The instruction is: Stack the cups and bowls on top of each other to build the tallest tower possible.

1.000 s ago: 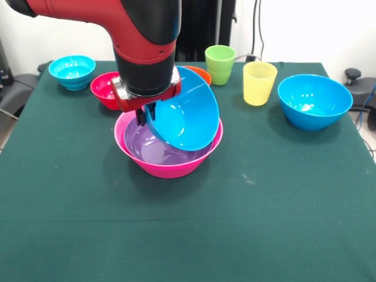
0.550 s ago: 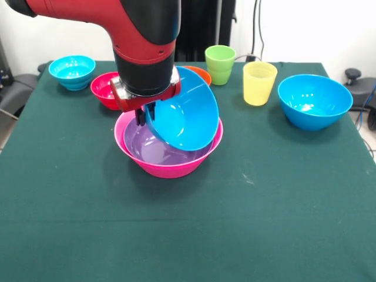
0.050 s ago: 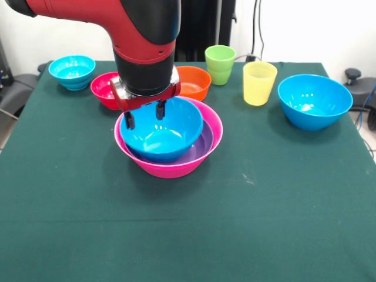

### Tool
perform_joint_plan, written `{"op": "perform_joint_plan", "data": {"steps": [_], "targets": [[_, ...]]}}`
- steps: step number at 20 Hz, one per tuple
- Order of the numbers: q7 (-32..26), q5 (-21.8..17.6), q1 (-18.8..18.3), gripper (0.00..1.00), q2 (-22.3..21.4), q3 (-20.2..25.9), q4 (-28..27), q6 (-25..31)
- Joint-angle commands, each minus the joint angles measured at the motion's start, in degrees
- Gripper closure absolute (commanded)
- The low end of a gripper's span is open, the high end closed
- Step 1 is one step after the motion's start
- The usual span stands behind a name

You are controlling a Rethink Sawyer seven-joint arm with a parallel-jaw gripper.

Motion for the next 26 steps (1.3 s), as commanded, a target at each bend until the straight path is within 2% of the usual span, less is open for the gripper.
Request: {"op": "perform_joint_plan", "data": {"steps": [1,10,17,20,24,26], "targets": [[2.74,-0.11,0.71,0.00,0.40,2.13,1.99,-2.30],[2.54,-0.42,1.07,0.00,0.25,1.80,1.64,-1.15],[5.45,0.54,3.63,0.00,-2.10,-0.19,0.42,5.86],[5.24,0.46,4.12,0.00,-2.62,-0.77,0.43,6.48],[4.03,1.29,4.73,0.00,-5.66,-1.21,-0.38,11.93],[3.92,1.73,4.67,0.00,-6.55,-1.11,-0.28,12.62]]}}
